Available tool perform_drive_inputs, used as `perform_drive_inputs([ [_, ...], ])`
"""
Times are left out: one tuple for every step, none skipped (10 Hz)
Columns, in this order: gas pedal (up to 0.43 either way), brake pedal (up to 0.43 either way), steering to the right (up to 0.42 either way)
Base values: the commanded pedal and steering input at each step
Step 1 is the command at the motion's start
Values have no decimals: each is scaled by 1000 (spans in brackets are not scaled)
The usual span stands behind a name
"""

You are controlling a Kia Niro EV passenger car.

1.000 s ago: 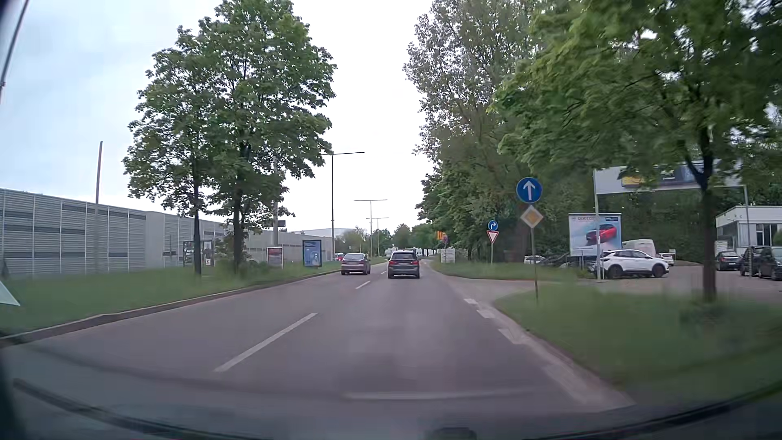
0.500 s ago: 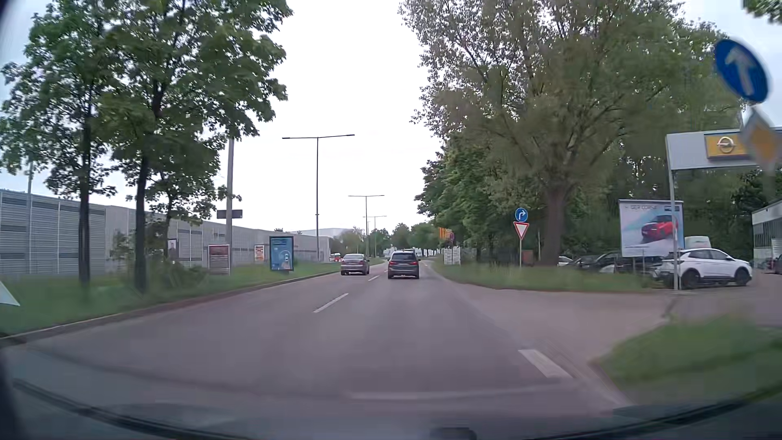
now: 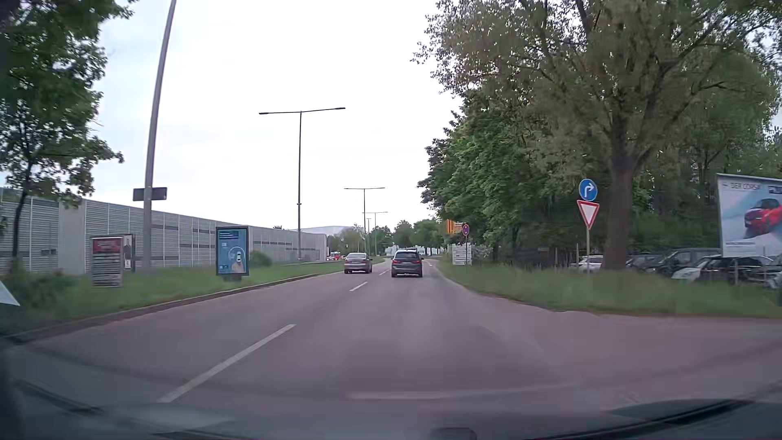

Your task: Follow the waypoints while adhering to traffic rules and regulations

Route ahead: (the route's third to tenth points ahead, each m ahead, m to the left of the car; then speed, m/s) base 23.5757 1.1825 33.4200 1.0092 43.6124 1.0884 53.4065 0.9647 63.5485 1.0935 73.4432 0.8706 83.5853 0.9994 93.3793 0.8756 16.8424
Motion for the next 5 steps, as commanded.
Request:
perform_drive_inputs([
  [189,0,-1],
  [189,0,0],
  [177,0,1],
  [177,0,0],
  [177,0,0],
])
